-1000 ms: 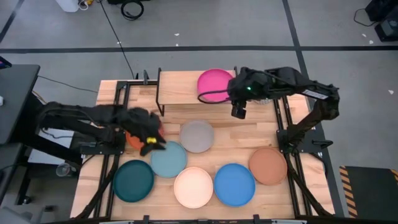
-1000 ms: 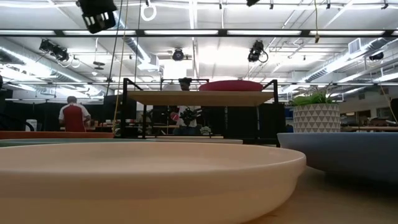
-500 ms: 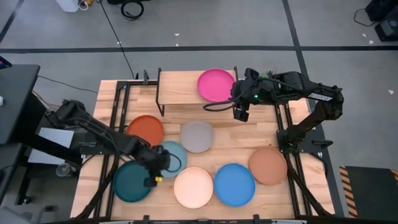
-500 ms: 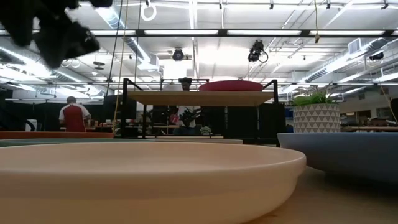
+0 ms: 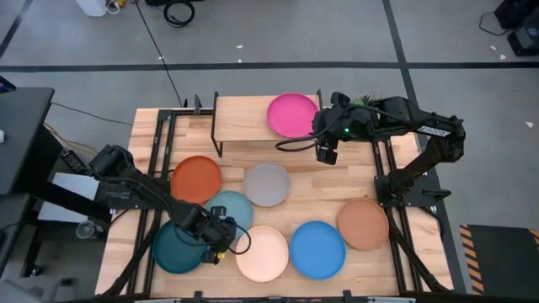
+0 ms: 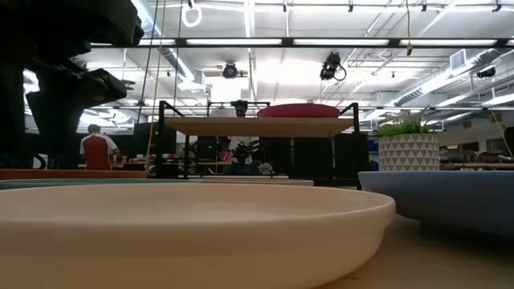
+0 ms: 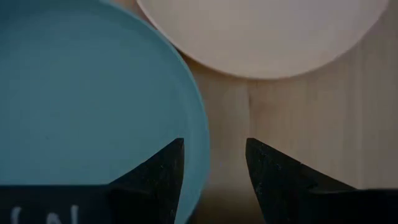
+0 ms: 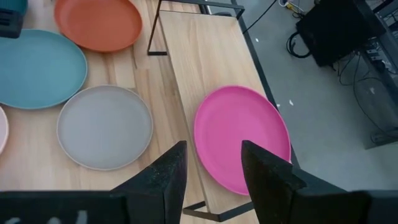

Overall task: Place and stack plates onto a shelf
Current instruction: Put the light blue plate on the shelf

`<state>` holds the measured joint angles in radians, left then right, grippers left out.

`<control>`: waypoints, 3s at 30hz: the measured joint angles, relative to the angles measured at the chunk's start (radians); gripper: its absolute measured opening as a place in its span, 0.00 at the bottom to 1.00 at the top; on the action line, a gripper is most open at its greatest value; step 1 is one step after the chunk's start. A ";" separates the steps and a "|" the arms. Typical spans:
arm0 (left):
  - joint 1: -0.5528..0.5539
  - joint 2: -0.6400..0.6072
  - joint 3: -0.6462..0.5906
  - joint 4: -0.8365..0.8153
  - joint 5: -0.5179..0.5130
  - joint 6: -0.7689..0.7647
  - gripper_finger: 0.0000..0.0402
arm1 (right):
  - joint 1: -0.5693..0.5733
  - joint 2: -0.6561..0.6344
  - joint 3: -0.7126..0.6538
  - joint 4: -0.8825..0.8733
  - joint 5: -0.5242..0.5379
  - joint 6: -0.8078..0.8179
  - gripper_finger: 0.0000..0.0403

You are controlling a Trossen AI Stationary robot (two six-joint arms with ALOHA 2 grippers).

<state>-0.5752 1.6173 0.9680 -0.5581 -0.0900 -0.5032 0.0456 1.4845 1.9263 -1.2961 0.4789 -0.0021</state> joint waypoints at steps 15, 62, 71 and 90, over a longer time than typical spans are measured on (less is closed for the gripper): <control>-0.008 0.087 0.000 0.012 -0.028 -0.001 0.29 | 0.000 0.000 0.000 0.000 -0.027 -0.001 0.39; 0.718 -0.048 0.705 -0.727 -0.051 0.706 0.03 | -0.016 -0.071 0.000 -0.020 0.156 0.107 0.39; 0.985 0.068 0.704 -0.717 -0.099 1.018 0.03 | -0.016 -0.069 0.000 0.035 0.157 0.154 0.39; 1.005 0.153 0.704 -0.606 -0.036 1.164 0.03 | -0.016 -0.065 0.000 0.054 0.168 0.257 0.39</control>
<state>0.4302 1.7699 1.6718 -1.1644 -0.1263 0.6609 0.0296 1.4197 1.9259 -1.2419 0.6468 0.2554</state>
